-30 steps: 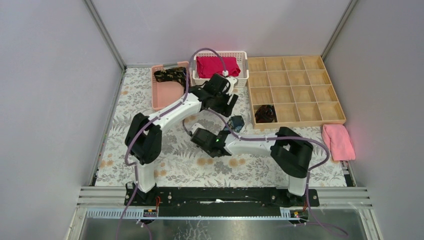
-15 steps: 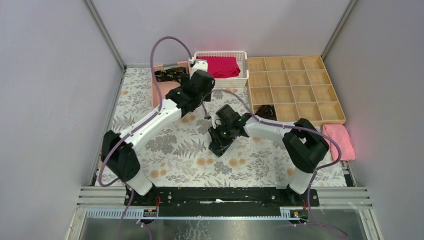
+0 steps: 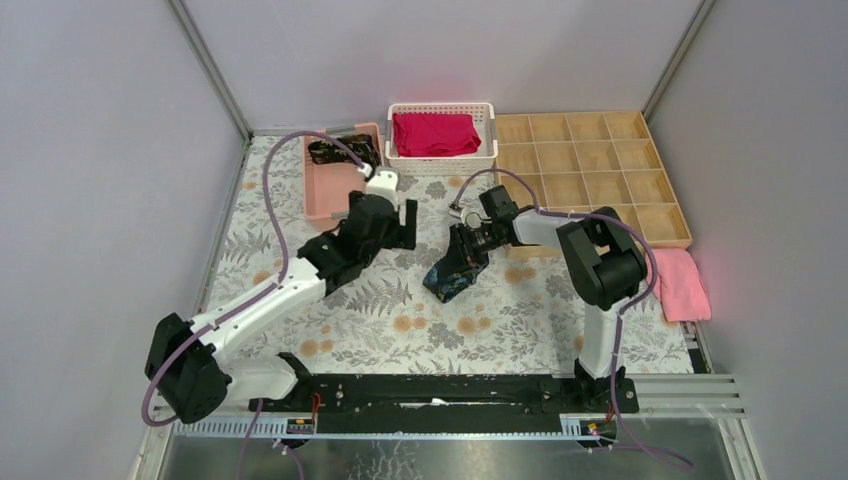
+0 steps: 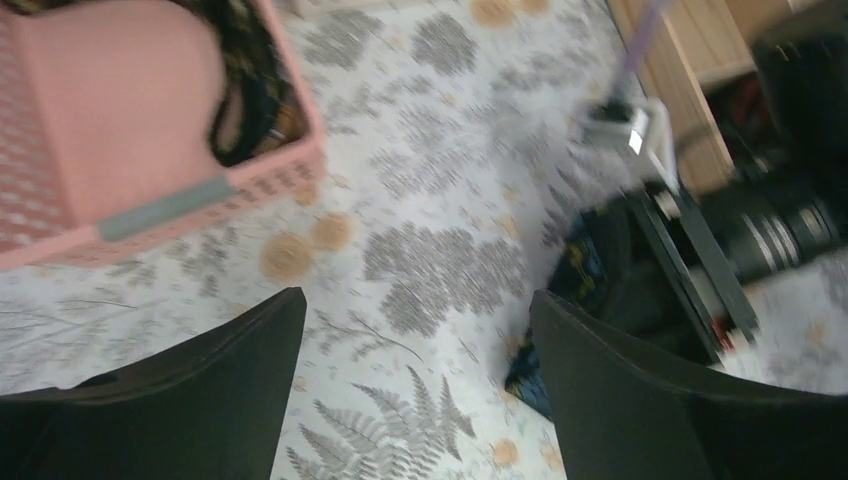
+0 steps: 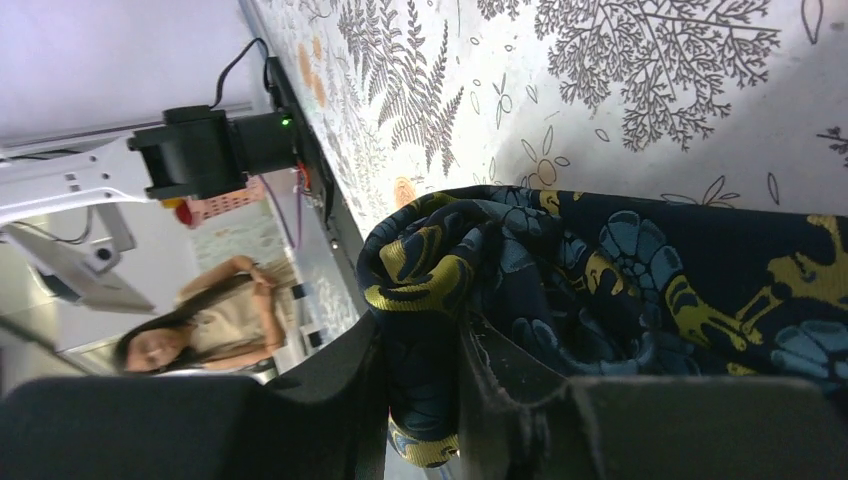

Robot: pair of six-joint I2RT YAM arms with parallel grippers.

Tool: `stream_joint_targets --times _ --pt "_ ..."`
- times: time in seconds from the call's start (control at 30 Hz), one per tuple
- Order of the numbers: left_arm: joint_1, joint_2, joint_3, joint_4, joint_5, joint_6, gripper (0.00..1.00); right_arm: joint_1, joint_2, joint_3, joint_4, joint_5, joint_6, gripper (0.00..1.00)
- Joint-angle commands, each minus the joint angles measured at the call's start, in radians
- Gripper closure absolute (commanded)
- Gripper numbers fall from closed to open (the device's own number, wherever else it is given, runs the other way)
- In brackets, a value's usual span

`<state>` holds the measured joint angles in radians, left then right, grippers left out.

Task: Roll the ties
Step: Roll the tie at the center of the board.

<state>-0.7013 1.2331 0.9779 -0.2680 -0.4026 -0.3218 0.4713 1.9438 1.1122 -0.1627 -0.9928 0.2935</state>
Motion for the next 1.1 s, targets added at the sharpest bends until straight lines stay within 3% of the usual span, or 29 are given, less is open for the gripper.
stream_joint_targets --times 0.0,0.3,0.53,0.77,0.93,1.07 --pt "-0.085 0.047 -0.058 0.126 0.138 0.041 0.07 -0.003 0.060 0.042 0.035 -0.143 0.070 0.77" --pt "-0.165 0.245 -0.066 0.132 0.187 0.131 0.01 -0.016 0.092 0.019 0.112 -0.195 0.116 0.76" --pt "-0.198 0.238 -0.113 0.110 0.233 0.146 0.01 -0.018 0.103 0.017 0.124 -0.202 0.128 0.77" --pt "-0.230 0.247 -0.120 0.091 0.418 0.213 0.01 -0.019 0.113 0.018 0.124 -0.196 0.127 0.78" --pt "-0.234 0.355 -0.053 0.034 0.454 0.239 0.01 -0.019 0.120 0.016 0.136 -0.202 0.134 0.79" --pt "-0.237 0.430 -0.007 0.000 0.383 0.257 0.01 -0.018 0.113 0.010 0.142 -0.202 0.131 0.79"
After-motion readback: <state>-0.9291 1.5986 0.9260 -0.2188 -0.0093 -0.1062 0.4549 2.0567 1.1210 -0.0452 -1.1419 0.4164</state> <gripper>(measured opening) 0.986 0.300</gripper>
